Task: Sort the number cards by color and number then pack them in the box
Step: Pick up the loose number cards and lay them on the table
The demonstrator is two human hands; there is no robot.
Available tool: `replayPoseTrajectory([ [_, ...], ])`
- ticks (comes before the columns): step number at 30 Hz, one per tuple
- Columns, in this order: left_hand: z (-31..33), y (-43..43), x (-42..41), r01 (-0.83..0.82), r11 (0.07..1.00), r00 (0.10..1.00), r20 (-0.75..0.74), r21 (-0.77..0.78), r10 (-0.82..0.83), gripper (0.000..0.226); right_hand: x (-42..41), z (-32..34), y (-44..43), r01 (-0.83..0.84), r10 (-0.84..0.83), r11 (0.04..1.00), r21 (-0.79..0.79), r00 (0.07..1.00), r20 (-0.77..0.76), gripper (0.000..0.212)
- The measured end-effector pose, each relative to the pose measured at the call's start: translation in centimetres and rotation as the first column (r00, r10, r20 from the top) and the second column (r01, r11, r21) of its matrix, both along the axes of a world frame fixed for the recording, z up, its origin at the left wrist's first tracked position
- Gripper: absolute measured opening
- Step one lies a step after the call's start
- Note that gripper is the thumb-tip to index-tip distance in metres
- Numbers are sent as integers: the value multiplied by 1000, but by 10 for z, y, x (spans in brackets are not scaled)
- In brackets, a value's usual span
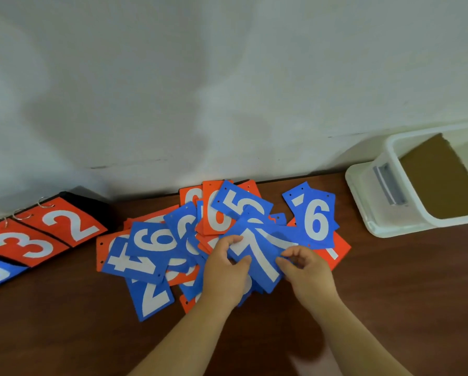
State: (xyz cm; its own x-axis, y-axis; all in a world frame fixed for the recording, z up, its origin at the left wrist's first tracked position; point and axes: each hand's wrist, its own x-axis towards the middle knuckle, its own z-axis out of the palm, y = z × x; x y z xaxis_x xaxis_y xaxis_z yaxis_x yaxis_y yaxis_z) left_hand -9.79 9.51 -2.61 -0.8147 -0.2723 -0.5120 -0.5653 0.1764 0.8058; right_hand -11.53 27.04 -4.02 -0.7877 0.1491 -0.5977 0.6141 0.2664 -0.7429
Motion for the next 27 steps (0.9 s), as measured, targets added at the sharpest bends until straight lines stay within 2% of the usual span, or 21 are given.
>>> replayPoseTrajectory([
  [2, -2, -6, -3, 9, 999, 1000, 15, -37, -9, 34, -20, -1, 13, -57, 72, 964, 261, 996, -48, 19],
  [4, -4, -14, -4, 45, 998, 998, 35, -45, -44, 34, -44, -8, 29, -18, 84, 872, 489, 990, -113, 42],
  [7, -6, -25, -2, 71, 995, 996, 58, -64, -68, 33, -72, -17, 40, -53, 72, 780, 623, 997, -5, 76],
  [10, -11, -35, 0, 62, 994, 996, 68, -92, -56, 33, -88, -21, 43, -87, 54, 779, 621, 996, 72, 81],
  [12, -14, -39, 3, 53, 993, 996, 82, -104, -44, 33, -92, -22, 47, -60, 14, 809, 584, 996, 84, 78],
  [15, -17, -43, 9, 51, 992, 995, 94, -120, -40, 33, -91, -22, 58, -32, 1, 805, 593, 999, 53, 67],
  [19, -16, -47, 17, 62, 988, 992, 116, -138, -46, 33, -83, -15, 70, -17, 68, 781, 625, 996, -57, 38],
  [23, -8, -49, 25, 56, 985, 992, 118, -164, -37, 34, -73, -7, 82, -111, 197, 723, 681, 979, -50, 37],
  [27, 8, -51, 37, 72, 978, 992, 112, -197, -51, 34, -50, 13, 92, 44, 65, 842, 537, 981, -183, 35],
])
